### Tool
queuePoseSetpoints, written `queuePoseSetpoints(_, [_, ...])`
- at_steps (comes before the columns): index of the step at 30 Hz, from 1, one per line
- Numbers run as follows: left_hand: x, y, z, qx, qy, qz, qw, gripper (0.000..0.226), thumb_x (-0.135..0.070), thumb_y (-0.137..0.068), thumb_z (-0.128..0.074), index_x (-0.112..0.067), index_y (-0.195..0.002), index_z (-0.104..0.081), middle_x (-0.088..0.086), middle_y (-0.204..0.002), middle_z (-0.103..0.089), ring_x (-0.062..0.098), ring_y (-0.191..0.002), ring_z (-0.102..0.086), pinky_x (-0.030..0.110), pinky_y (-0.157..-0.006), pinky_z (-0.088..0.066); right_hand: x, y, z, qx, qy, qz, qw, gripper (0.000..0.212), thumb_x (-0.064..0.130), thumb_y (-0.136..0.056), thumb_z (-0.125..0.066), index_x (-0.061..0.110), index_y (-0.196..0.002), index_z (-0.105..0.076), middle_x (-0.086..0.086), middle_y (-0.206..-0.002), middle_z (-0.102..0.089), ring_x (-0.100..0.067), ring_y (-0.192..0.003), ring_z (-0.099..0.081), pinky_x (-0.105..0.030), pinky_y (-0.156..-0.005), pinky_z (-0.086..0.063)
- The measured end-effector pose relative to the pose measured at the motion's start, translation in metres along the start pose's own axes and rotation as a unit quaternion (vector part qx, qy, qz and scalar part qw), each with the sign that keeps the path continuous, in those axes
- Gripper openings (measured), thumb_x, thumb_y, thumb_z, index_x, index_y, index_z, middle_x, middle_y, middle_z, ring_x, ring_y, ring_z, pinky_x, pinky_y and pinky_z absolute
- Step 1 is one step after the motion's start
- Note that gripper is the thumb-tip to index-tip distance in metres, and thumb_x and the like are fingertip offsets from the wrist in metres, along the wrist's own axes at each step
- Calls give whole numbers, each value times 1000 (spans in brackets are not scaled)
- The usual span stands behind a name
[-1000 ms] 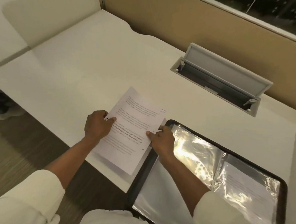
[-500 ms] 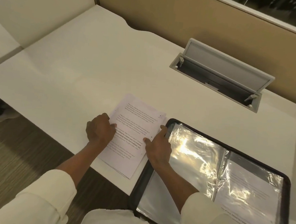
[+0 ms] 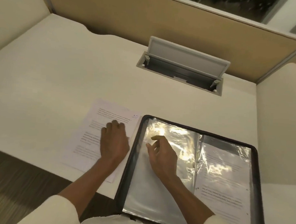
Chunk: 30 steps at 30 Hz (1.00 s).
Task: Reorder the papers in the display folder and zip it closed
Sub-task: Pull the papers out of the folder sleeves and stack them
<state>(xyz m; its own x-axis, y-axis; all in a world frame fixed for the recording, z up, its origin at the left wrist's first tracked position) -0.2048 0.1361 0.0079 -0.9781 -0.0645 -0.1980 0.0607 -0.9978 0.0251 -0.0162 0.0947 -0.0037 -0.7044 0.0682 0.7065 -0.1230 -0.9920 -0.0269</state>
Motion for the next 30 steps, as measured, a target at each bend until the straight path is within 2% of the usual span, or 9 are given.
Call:
queuePoseSetpoints(3, [-62, 23, -12, 13, 51, -105, 993, 33, -36, -90, -79, -13, -112, -71, 9, -116, -64, 29, -108, -59, 44, -90, -51, -36, 15, 34, -66, 27, -10, 997, 27, 36, -95, -72, 31, -119, -61, 19, -105, -60, -2, -94, -61, -29, -75, -54])
queuePoseSetpoints(6, [-114, 45, -25, 10, 87, -207, 974, 36, -38, -85, -84, -12, -107, -72, 7, -114, -64, 30, -105, -61, 45, -88, -54, -75, 31, 71, -114, 79, -48, 989, 33, 36, -96, -70, 26, -126, -60, 11, -120, -56, -14, -112, -57, -39, -87, -55])
queuePoseSetpoints(9, [-156, 64, -34, 34, 92, -277, 956, 37, -42, -86, -83, -14, -108, -72, 5, -117, -64, 27, -108, -59, 42, -91, -54, -113, 47, 103, -136, 140, -104, 975, 43, 37, -95, -71, 20, -132, -58, -1, -133, -55, -23, -123, -51, -47, -93, -54])
queuePoseSetpoints(12, [-187, 77, -40, 55, 91, -325, 940, 39, -45, -85, -84, -15, -107, -72, 5, -122, -64, 28, -116, -59, 41, -93, -55, -142, 61, 128, -122, 188, -166, 960, 57, 43, -96, -69, 18, -144, -51, -7, -150, -48, -29, -137, -45, -51, -108, -48])
queuePoseSetpoints(15, [-210, 87, -47, 84, 77, -331, 937, 51, -50, -86, -82, -14, -121, -71, 10, -141, -62, 31, -134, -55, 43, -108, -51, -167, 72, 146, -68, 219, -216, 949, 71, 56, -98, -58, 18, -155, -40, -10, -165, -34, -31, -149, -32, -50, -120, -35])
queuePoseSetpoints(18, [-227, 94, -54, 132, 59, -324, 935, 68, -55, -96, -69, -13, -147, -55, 12, -169, -35, 31, -159, -26, 43, -127, -28, -185, 79, 158, -34, 249, -230, 940, 84, 66, -100, -47, 13, -163, -30, -12, -172, -22, -33, -156, -22, -49, -126, -22])
queuePoseSetpoints(21, [-234, 101, -60, 171, 59, -316, 931, 83, -58, -98, -64, -11, -161, -36, 11, -177, -9, 28, -165, -3, 39, -131, -14, -195, 83, 167, -41, 277, -239, 930, 100, 79, -95, -40, 5, -163, -28, -18, -170, -25, -36, -155, -27, -49, -126, -26])
queuePoseSetpoints(27, [-240, 116, -68, 196, 95, -267, 939, 96, -59, -95, -69, -14, -165, -22, 6, -178, -8, 23, -165, -4, 38, -131, -12, -204, 81, 187, -49, 334, -255, 906, 128, 98, -78, -29, -4, -155, -37, -22, -160, -37, -35, -137, -40, -46, -114, -40])
queuePoseSetpoints(30, [-243, 116, -68, 194, 95, -260, 941, 96, -57, -94, -71, -14, -164, -24, 5, -177, -11, 23, -165, -7, 38, -130, -15, -210, 79, 193, -33, 341, -254, 905, 126, 98, -79, -30, -3, -153, -43, -22, -159, -37, -36, -138, -38, -48, -113, -39])
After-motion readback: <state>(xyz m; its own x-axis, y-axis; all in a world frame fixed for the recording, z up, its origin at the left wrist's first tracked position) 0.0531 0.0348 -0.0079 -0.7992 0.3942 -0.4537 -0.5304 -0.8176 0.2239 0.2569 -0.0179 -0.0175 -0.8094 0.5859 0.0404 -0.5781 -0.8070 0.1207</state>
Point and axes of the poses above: each hand's wrist, its own y-axis away from the middle knuckle, its own z-axis out of the back of the hand, x = y × z, the point moved 1 cm from there along -y, towards the middle knuckle
